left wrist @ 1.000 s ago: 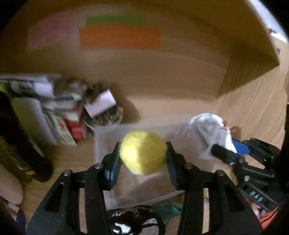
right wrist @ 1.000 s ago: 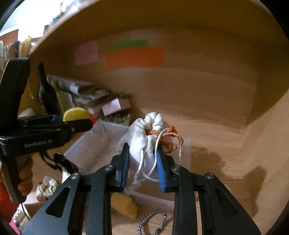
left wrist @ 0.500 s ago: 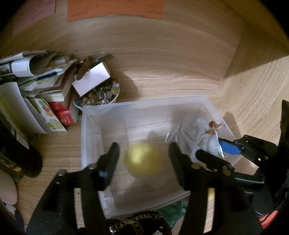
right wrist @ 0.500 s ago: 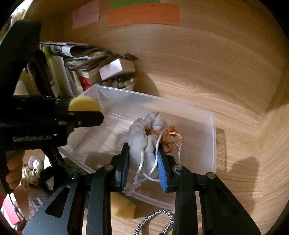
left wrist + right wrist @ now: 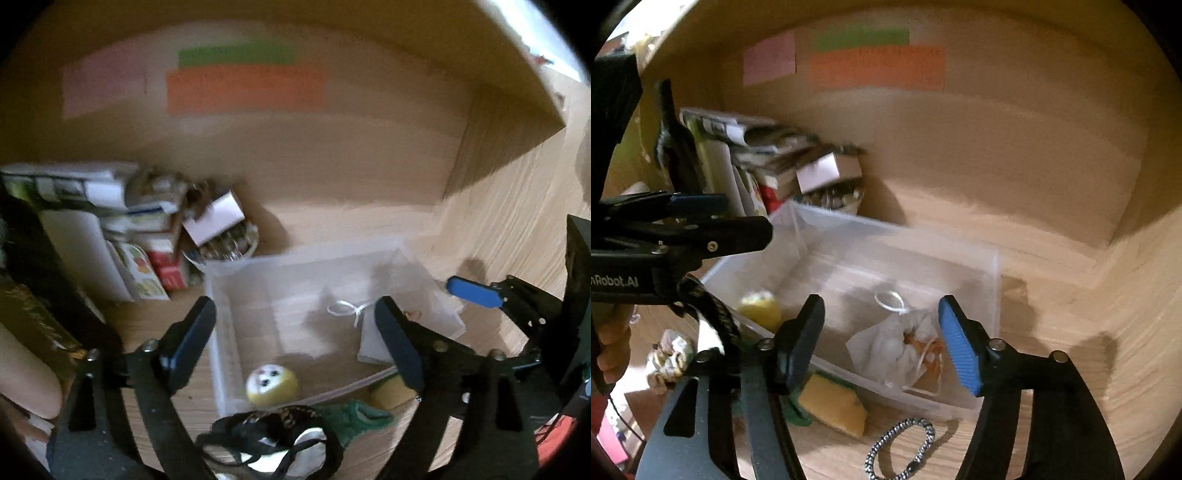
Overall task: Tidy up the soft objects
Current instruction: 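Grasp the black-and-white mask bag with the left gripper while the right grasps the yellow-green sponge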
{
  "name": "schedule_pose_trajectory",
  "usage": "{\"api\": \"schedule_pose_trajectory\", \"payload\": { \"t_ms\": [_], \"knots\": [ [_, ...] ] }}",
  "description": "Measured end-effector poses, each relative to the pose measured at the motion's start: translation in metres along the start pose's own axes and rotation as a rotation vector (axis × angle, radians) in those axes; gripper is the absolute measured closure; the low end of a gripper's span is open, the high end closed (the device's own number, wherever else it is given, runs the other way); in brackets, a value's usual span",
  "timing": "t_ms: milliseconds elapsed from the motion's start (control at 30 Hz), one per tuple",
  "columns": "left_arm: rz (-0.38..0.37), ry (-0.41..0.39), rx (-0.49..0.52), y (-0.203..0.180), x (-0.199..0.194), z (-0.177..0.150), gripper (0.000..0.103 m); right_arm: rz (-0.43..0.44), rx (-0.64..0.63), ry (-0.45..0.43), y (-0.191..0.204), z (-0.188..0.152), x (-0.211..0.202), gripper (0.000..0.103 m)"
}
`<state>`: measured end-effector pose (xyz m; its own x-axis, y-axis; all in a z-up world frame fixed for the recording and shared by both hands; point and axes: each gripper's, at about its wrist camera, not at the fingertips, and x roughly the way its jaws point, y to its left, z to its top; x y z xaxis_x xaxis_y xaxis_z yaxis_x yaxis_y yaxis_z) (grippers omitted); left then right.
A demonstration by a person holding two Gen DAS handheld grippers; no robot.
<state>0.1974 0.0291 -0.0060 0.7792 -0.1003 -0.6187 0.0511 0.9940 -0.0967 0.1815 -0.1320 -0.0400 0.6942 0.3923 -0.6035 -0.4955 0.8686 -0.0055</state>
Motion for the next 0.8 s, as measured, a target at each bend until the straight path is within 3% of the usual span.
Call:
{"api": "schedule_pose_trajectory", "payload": {
  "t_ms": [100, 233, 400, 633, 800],
  "knots": [
    [0.026, -0.056, 0.011, 0.002, -0.019, -0.003, 0.003, -0.01, -0.001, -0.055, 0.003, 0.0, -0.02, 0.029],
    [0.052, -0.076, 0.028, 0.005, -0.029, -0.017, 0.002, -0.015, -0.013, -0.108, 0.012, -0.009, -0.043, 0.028],
    [0.049, -0.009, 0.013, 0.01, -0.022, -0.042, 0.002, -0.006, 0.003, -0.12, 0.018, -0.025, -0.051, 0.028],
    [0.009, 0.116, -0.043, 0.01, 0.007, -0.074, 0.002, 0.021, 0.071, -0.059, 0.025, -0.048, -0.036, 0.028],
    [0.073, 0.142, -0.016, 0.002, 0.026, -0.083, 0.002, 0.033, 0.085, -0.002, 0.028, -0.061, -0.018, 0.028]
  ]
}}
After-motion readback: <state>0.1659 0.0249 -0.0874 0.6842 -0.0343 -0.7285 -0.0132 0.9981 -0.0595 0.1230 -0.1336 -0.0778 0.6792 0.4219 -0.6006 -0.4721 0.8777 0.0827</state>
